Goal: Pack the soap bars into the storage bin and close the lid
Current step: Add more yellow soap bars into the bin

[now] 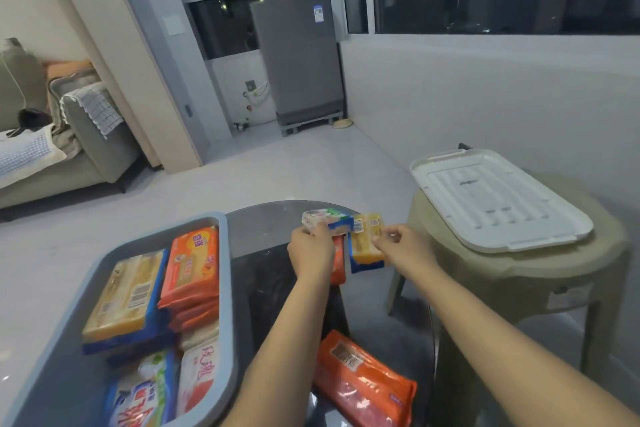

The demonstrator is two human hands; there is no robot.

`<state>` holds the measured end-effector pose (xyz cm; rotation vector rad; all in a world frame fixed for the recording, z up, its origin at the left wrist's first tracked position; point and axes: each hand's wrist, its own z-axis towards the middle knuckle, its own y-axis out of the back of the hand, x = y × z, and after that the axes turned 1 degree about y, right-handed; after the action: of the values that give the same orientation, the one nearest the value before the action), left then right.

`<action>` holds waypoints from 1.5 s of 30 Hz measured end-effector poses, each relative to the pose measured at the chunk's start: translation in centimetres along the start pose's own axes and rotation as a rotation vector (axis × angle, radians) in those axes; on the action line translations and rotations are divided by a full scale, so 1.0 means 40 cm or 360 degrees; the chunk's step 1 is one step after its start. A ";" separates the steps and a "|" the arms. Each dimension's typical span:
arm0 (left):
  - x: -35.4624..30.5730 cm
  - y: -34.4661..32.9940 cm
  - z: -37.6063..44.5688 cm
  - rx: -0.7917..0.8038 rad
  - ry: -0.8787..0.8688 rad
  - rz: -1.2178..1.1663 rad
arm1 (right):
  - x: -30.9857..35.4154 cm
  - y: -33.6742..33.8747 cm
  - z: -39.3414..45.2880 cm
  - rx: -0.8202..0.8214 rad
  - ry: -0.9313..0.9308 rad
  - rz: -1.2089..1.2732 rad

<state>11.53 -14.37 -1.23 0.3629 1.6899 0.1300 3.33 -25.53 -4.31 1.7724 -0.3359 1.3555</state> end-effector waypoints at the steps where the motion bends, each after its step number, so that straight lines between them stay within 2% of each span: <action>1: 0.002 -0.009 0.022 0.0007 0.0051 0.0009 | -0.008 -0.008 0.013 -0.0035 -0.0033 -0.0068; 3: 0.007 -0.030 0.058 0.0029 0.0137 0.0036 | -0.024 -0.023 0.035 -0.0030 -0.0090 -0.0203; 7: 0.010 -0.063 0.096 0.0060 0.0222 -0.0010 | -0.042 -0.053 0.062 0.0154 -0.0227 -0.0247; 11: 0.015 -0.072 0.118 0.0020 0.0273 -0.0033 | -0.041 -0.072 0.070 0.0116 -0.0245 -0.0336; 15: 0.007 -0.076 0.136 0.0002 0.0355 -0.0154 | -0.036 -0.084 0.073 0.0059 -0.0322 -0.0369; 24: 0.001 -0.030 0.130 0.0040 0.0671 -0.0699 | -0.040 -0.080 0.098 0.0128 -0.0354 -0.0211; 26: 0.011 -0.010 0.109 0.0035 0.0706 -0.0713 | -0.035 -0.075 0.104 0.0162 -0.0362 -0.0223; 28: 0.030 0.006 0.082 0.0028 0.0702 -0.0650 | -0.028 -0.066 0.110 0.0206 -0.0372 -0.0251; 33: 0.086 0.043 0.018 0.0069 0.0449 -0.0572 | -0.015 -0.025 0.105 0.0346 -0.0408 -0.0332; 37: 0.090 0.057 0.010 0.0141 0.0439 -0.0585 | -0.014 -0.001 0.089 0.0418 -0.0419 -0.0341; 45: 0.056 0.052 0.022 0.0025 0.0502 -0.0557 | -0.017 -0.020 0.061 0.0273 -0.0336 -0.0362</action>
<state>12.49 -11.80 -2.89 0.0536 2.0406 -0.0895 5.21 -27.06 -5.39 2.0347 -0.1280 1.0658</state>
